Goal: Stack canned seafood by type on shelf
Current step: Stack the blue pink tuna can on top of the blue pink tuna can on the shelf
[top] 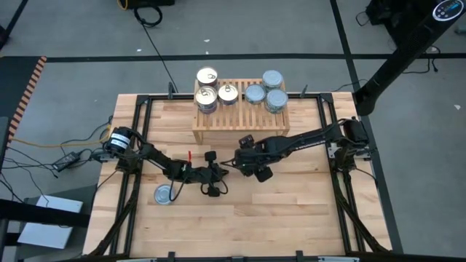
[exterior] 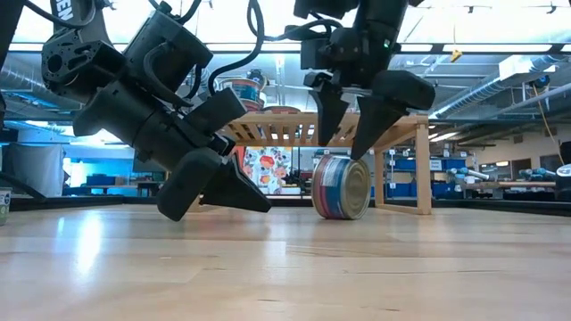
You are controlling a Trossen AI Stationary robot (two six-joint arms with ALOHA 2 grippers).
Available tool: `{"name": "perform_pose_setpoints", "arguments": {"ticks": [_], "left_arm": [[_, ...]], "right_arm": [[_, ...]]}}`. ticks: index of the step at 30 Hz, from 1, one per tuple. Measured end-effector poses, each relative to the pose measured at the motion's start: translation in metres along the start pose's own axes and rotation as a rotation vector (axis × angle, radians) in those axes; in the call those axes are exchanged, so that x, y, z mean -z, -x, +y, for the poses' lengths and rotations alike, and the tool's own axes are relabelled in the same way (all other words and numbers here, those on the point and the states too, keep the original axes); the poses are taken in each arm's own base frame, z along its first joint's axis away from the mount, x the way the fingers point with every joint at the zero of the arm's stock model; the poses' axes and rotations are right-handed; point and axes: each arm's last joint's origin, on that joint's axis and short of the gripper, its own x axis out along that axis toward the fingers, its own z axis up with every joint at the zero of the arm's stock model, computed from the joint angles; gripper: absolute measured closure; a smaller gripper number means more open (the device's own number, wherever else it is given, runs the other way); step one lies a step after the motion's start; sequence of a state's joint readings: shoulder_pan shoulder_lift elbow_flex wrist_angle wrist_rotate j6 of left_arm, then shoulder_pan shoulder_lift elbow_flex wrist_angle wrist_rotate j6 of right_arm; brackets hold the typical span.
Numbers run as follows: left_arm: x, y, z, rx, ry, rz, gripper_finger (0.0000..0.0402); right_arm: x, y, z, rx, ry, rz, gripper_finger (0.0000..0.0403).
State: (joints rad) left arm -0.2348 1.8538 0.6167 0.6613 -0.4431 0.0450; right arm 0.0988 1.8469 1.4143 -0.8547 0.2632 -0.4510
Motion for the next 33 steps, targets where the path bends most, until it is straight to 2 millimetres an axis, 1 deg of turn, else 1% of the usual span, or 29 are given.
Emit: {"name": "perform_pose_setpoints", "arguments": {"ticks": [4,9,11,18,24,29,33], "left_arm": [[0.000,0.000,0.000,0.000,0.000,0.000,0.0383],[0.000,0.000,0.000,0.010,0.000,0.001,0.0383],[0.000,0.000,0.000,0.010,-0.001,0.003,0.0383],[0.000,0.000,0.000,0.012,-0.003,0.002,0.0383],[0.000,0.000,-0.001,0.026,-0.003,0.000,0.0383],[0.000,0.000,-0.001,0.028,-0.003,0.000,0.0383],[0.000,0.000,-0.001,0.029,-0.003,0.000,0.0383]], "right_arm": [[0.002,-0.009,0.000,-0.023,0.032,0.030,0.0055],[0.002,-0.030,0.005,-0.067,0.078,0.104,0.0056],[0.002,-0.033,0.006,-0.070,0.090,0.109,0.0061],[-0.002,-0.026,0.003,-0.067,0.093,0.103,0.0085],[-0.006,-0.016,-0.002,-0.051,0.070,0.118,0.0087],[-0.002,-0.016,0.000,-0.070,0.084,0.156,0.0091],[-0.002,-0.018,0.000,-0.070,0.083,0.158,0.0105]]}}
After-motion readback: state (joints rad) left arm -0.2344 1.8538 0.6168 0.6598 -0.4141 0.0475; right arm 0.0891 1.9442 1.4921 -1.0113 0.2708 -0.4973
